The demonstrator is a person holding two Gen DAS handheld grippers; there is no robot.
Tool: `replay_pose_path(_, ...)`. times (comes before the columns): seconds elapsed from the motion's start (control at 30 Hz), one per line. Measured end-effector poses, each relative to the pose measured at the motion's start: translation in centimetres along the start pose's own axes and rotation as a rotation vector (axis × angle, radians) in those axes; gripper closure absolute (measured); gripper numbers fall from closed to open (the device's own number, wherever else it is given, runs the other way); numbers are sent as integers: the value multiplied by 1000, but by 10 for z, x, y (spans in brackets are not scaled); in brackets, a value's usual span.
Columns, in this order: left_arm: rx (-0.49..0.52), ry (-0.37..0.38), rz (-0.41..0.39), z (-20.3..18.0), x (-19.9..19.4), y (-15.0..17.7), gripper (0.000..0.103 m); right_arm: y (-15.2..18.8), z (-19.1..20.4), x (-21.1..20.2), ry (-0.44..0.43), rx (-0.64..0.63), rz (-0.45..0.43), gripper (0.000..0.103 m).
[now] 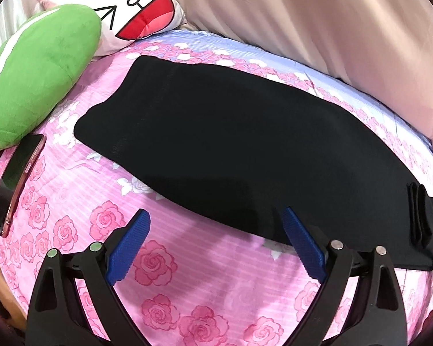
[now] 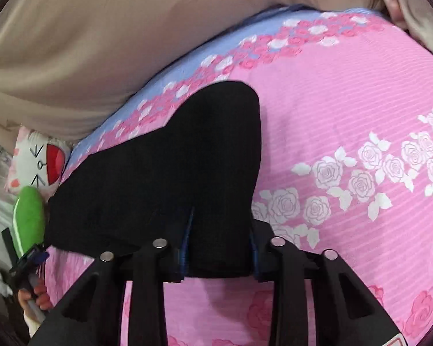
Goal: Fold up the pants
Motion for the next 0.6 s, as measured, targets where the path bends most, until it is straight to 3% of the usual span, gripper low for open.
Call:
replay_pose_path(0.17,14,-3,-10,-13,-10,2,12,0,-10,-35,29,3,-85,89)
replay_pose_path(0.23,30,-11,-19,-20,-15,3,12,0,-18,-43,10,-2,-86,90)
replay_pose_path(0.33,50,-17,-23,-29,-20,6,12,6,-18,-49,62,-37,-86,90)
replay_pose_path(0.43,73,-17,-24,-39,-24,11,12,13,-39,-68,59,-18,-104,90)
replay_pose_path(0.6,118,-9,-12,-59,-24,22,12,29,-107,-114,156,91,-160,89)
Point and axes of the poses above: each gripper's, at about its wrist camera, not at the fingertips, and x roughly the way its jaws point, z to its left, y to its underside, the point moved 6 cm from there along x, roughly the way its jaws point, and after that the axes turned 11 degrees about z, right-handed, at the moved point
